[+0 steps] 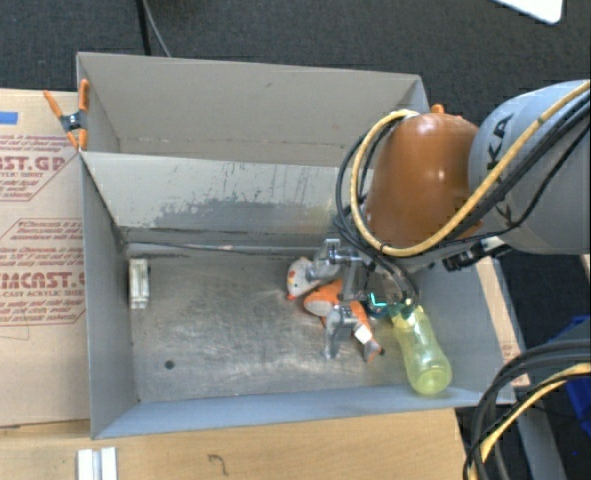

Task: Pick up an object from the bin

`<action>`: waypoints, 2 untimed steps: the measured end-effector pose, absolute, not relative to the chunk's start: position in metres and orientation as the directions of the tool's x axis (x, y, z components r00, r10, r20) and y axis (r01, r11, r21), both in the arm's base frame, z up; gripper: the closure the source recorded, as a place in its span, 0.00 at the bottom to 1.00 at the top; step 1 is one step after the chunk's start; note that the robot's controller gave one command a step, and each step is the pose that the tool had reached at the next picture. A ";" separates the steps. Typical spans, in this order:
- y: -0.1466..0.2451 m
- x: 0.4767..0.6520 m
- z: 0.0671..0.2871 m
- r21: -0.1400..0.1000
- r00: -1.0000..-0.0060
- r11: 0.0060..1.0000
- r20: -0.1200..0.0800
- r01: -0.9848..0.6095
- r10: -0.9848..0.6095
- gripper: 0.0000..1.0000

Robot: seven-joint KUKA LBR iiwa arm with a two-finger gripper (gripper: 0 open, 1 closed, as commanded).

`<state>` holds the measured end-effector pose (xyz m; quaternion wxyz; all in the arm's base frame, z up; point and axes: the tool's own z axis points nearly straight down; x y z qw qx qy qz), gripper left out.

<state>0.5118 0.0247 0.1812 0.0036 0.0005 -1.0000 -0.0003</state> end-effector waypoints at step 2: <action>0.004 0.559 0.169 0.001 -1.000 1.000 -0.004 -0.005 -0.005 0.00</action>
Offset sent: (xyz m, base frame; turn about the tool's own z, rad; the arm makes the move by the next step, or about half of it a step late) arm 0.0794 -0.0382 -0.0276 -0.0022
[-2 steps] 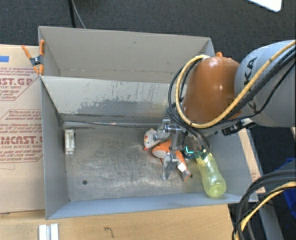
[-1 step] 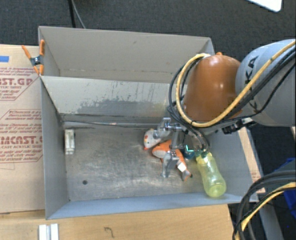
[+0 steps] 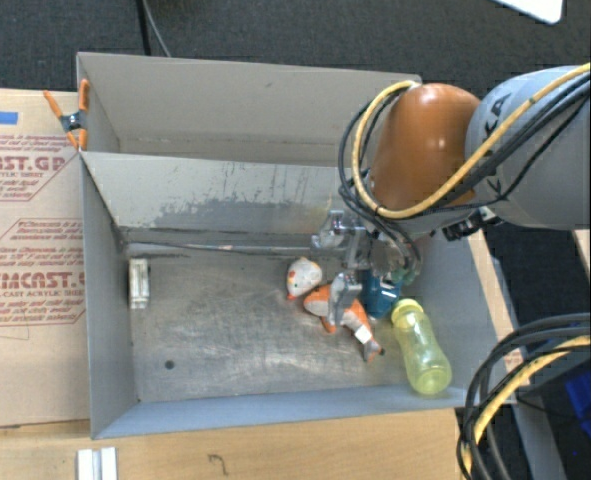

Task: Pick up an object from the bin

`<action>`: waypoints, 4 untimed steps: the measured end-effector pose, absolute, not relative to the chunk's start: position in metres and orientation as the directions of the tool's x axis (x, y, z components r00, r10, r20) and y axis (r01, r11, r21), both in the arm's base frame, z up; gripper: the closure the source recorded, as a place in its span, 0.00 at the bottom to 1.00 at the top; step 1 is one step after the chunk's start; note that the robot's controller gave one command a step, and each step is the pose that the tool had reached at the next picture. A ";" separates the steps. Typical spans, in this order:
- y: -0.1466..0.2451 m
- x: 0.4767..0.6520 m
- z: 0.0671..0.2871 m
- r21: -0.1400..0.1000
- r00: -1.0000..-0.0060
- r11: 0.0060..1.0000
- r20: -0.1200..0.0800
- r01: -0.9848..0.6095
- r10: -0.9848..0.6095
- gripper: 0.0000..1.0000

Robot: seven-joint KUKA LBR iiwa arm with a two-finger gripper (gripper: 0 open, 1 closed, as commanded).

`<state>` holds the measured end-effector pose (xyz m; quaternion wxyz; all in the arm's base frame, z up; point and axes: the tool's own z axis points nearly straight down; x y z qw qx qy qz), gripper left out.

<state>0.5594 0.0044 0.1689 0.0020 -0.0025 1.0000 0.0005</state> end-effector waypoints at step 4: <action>-0.012 0.577 0.114 0.001 -0.998 0.998 -0.006 0.059 0.059 0.00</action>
Offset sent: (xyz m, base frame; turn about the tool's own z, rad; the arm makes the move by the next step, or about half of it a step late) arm 0.0012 -0.0203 0.0450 -0.1202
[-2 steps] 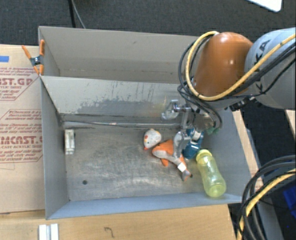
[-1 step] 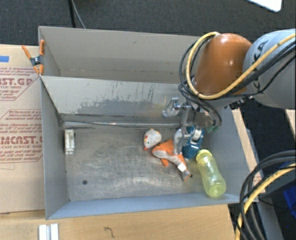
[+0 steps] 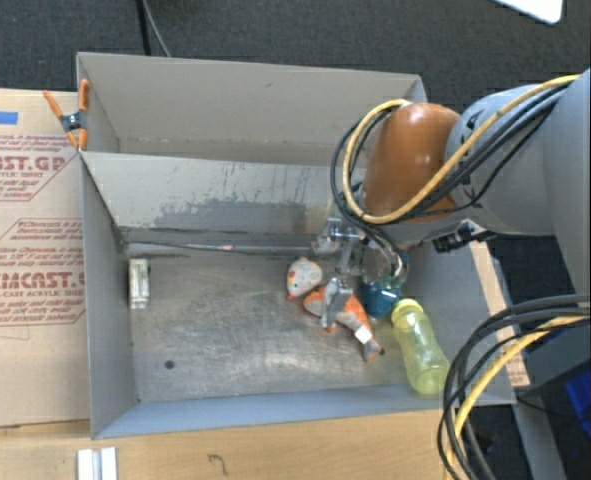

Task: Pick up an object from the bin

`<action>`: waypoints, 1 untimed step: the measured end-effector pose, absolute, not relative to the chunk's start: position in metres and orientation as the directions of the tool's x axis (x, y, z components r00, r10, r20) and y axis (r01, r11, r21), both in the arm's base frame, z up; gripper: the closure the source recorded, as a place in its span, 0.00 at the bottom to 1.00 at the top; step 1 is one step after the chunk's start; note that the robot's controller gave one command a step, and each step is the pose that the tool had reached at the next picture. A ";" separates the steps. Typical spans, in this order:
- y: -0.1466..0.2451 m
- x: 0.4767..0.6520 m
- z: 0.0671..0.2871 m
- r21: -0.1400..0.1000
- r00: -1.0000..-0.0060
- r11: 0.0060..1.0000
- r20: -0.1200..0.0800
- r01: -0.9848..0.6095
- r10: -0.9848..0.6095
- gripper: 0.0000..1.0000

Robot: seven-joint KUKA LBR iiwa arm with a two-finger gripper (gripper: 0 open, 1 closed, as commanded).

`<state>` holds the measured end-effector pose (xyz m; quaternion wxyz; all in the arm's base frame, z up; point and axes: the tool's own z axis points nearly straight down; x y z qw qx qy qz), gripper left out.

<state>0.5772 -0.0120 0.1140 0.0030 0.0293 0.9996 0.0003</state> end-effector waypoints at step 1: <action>-0.038 0.575 0.074 0.002 -0.995 0.995 -0.009 0.102 0.102 1.00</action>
Offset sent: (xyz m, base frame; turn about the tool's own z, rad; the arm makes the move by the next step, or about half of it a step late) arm 0.0000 0.0000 0.0000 0.0000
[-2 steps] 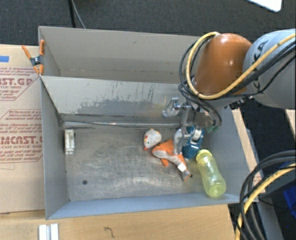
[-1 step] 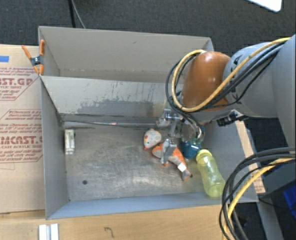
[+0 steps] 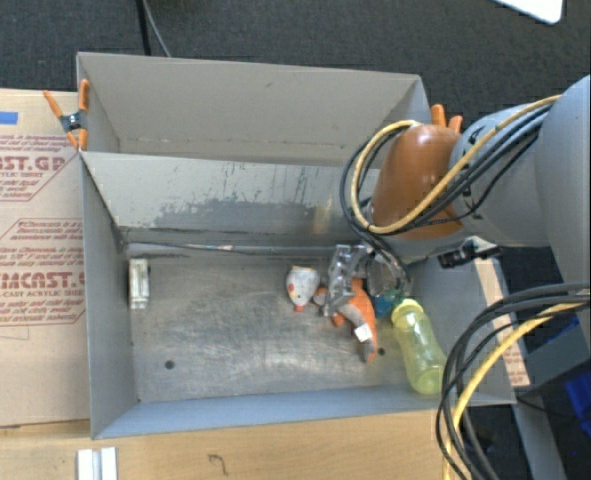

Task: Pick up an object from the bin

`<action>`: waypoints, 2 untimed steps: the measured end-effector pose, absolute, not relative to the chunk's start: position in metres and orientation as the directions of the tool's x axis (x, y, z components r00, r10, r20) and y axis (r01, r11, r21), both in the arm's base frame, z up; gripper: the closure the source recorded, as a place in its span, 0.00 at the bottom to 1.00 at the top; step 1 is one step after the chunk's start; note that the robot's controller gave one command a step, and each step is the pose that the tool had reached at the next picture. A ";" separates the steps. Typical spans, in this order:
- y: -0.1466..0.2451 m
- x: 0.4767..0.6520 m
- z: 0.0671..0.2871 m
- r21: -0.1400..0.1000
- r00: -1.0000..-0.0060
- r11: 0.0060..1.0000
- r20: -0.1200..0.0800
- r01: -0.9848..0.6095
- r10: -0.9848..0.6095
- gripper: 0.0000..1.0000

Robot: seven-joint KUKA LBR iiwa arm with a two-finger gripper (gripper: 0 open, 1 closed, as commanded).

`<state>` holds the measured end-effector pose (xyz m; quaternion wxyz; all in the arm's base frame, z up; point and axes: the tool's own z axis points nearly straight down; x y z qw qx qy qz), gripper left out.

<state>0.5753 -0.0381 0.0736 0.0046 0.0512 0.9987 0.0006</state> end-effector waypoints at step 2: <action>-0.032 0.575 0.098 0.001 -0.992 0.992 0.003 0.123 0.123 1.00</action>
Offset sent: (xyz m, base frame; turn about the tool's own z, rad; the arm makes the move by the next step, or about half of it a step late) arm 0.0028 0.0095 0.0459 0.0342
